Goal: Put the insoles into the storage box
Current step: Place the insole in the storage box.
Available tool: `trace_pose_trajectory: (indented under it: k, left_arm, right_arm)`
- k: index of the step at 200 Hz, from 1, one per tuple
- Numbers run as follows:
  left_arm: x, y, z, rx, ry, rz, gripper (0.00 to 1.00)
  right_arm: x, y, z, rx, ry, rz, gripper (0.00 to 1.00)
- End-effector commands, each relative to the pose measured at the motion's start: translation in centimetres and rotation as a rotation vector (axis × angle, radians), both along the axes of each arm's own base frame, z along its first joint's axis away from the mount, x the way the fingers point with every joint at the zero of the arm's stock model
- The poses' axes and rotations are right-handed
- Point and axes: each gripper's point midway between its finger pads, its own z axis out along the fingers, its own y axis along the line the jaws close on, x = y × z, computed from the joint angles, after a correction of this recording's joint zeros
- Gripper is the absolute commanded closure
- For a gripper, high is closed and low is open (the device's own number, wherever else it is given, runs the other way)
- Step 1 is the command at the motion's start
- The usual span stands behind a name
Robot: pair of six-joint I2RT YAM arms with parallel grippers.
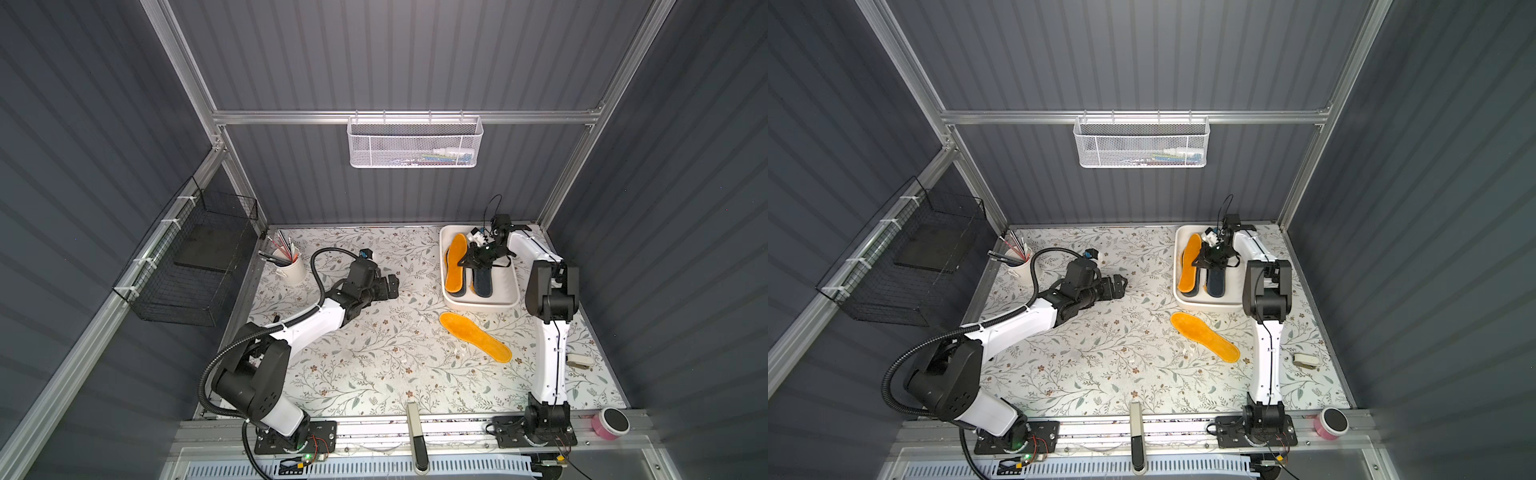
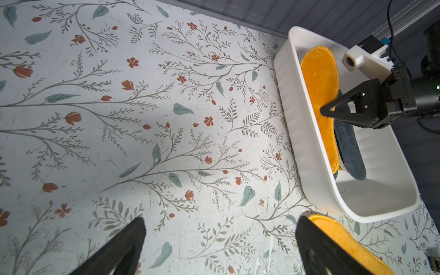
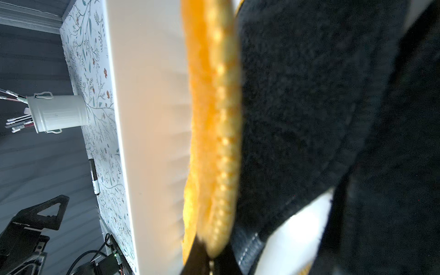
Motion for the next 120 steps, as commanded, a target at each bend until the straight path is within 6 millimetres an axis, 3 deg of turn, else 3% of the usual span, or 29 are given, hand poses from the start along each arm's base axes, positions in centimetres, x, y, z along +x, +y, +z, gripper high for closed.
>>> trace_pose_trajectory:
  k: [1,47,120]
  left_arm:
    - [0.2,0.4,-0.2,0.013,0.018,0.009,0.01]
    - [0.2,0.3,-0.2,0.012,0.021,0.008,0.0]
    - [0.3,0.1,-0.3,0.011,0.024,0.002,0.01]
  right_arm:
    - [-0.3,-0.7,-0.5,-0.029,0.024,-0.016,0.9]
    - [-0.1,-0.9,-0.3,-0.041,0.019,-0.025,0.75]
    - [-0.2,-1.1,1.5,-0.055,-0.007,-0.028,0.64]
